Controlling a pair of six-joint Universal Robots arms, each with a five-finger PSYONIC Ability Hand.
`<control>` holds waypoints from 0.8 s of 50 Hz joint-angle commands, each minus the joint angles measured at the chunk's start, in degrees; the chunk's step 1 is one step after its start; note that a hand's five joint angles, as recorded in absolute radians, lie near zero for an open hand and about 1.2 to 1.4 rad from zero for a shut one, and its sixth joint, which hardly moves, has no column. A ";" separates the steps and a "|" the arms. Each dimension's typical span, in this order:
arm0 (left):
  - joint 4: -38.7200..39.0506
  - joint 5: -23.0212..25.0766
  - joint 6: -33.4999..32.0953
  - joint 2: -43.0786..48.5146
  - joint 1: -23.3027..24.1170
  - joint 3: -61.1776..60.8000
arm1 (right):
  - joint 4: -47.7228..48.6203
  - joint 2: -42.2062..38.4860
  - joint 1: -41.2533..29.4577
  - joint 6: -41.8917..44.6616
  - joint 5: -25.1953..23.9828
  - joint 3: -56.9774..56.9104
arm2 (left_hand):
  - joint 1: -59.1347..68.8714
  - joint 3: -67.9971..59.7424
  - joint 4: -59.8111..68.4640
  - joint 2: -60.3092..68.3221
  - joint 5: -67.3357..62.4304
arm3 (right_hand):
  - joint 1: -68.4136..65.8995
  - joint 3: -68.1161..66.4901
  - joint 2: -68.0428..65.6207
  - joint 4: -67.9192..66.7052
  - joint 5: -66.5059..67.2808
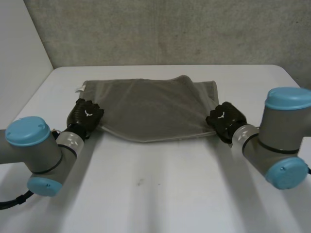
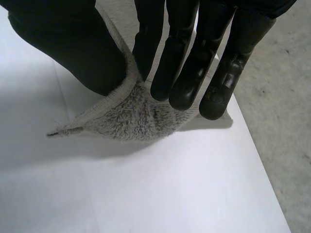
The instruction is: Fold the laundry
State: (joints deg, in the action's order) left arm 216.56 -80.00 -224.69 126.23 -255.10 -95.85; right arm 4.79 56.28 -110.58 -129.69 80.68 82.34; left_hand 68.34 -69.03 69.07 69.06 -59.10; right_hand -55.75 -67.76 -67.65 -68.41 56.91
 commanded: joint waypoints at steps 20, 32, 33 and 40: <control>0.36 1.25 -1.28 3.85 -4.44 2.51 | -2.06 7.53 5.99 -7.15 0.00 5.38 | -27.84 28.54 -28.58 -28.57 28.61 | -24.25 -12.24 -12.35 -11.59 13.09; -1.39 5.74 -1.37 -5.97 -9.45 -5.38 | -2.59 7.96 5.99 -7.24 0.09 4.94 | 11.66 -10.97 10.93 10.94 -10.90 | -24.25 -12.24 -12.35 -11.59 13.09; -2.62 5.74 -1.54 -8.78 -9.80 -7.05 | -3.55 8.66 6.08 -6.72 0.18 5.20 | 11.66 -10.97 10.93 10.94 -10.90 | -24.25 -12.24 -12.35 -11.59 13.09; -16.91 5.91 -2.24 -19.59 -11.47 -12.60 | -18.19 11.74 6.52 -0.94 -0.96 4.59 | 11.66 -10.97 10.93 10.94 -10.90 | -24.25 -12.24 -12.35 -11.59 13.09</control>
State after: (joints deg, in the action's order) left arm 213.01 -74.27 -226.25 117.46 -264.88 -102.73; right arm -0.19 65.15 -104.52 -135.99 80.73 87.37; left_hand 65.86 -69.23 69.29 69.31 -58.22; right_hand -55.75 -67.75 -67.65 -68.41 56.92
